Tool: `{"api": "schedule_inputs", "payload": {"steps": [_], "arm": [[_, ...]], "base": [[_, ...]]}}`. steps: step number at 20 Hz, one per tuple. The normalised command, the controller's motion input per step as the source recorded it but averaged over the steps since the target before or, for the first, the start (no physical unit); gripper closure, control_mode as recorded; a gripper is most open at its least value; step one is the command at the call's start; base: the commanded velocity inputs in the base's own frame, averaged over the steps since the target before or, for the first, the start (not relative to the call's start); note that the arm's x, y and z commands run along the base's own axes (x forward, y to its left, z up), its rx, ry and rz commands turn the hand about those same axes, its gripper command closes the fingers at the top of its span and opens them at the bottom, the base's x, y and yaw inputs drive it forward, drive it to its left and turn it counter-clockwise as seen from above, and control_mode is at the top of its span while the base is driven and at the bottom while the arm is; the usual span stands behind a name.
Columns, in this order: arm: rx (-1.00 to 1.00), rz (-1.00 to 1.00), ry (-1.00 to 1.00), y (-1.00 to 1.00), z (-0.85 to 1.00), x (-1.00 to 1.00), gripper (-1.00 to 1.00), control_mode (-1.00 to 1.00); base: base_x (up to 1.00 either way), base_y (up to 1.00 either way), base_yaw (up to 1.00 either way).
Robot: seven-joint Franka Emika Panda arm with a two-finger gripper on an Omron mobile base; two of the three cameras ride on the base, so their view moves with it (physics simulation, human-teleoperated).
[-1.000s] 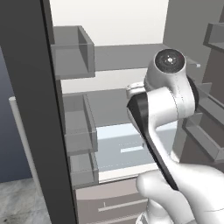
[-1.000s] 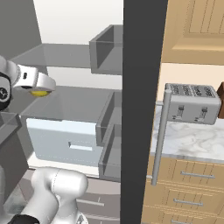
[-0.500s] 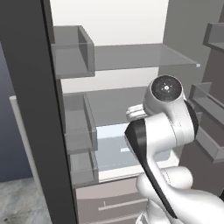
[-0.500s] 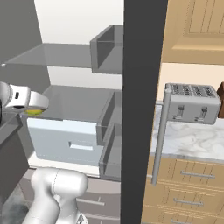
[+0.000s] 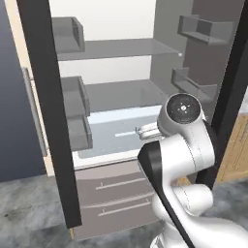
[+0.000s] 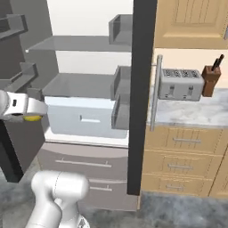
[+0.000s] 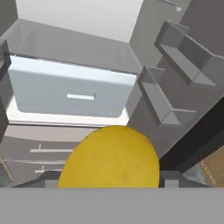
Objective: Gather the lemon and mushroom from the fridge and place them on a tray on the dining counter. Then gather the steak and fish from the fridge and place them on the other tray.
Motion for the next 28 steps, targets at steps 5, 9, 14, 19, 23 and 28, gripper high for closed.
{"api": "schedule_inputs", "payload": {"steps": [5, 9, 14, 19, 23, 28], "arm": [[0.0, 0.0, 0.0, 0.0, 0.0, 0.0, 1.0, 1.0], [0.0, 0.0, 0.0, 0.0, 0.0, 0.0, 1.0, 1.0], [0.0, 0.0, 0.0, 0.0, 0.0, 0.0, 1.0, 1.0], [0.0, 0.0, 0.0, 0.0, 0.0, 0.0, 1.0, 1.0], [0.0, 0.0, 0.0, 0.0, 0.0, 0.0, 1.0, 1.0], [0.0, 0.0, 0.0, 0.0, 0.0, 0.0, 1.0, 1.0]], "base": [[-0.97, 0.0, -0.37], [-0.78, 0.0, -0.48], [-0.62, 0.0, -0.57], [-0.43, -0.05, -0.58], [-0.43, 0.0, -0.61], [-0.16, 0.0, -0.63]]}}
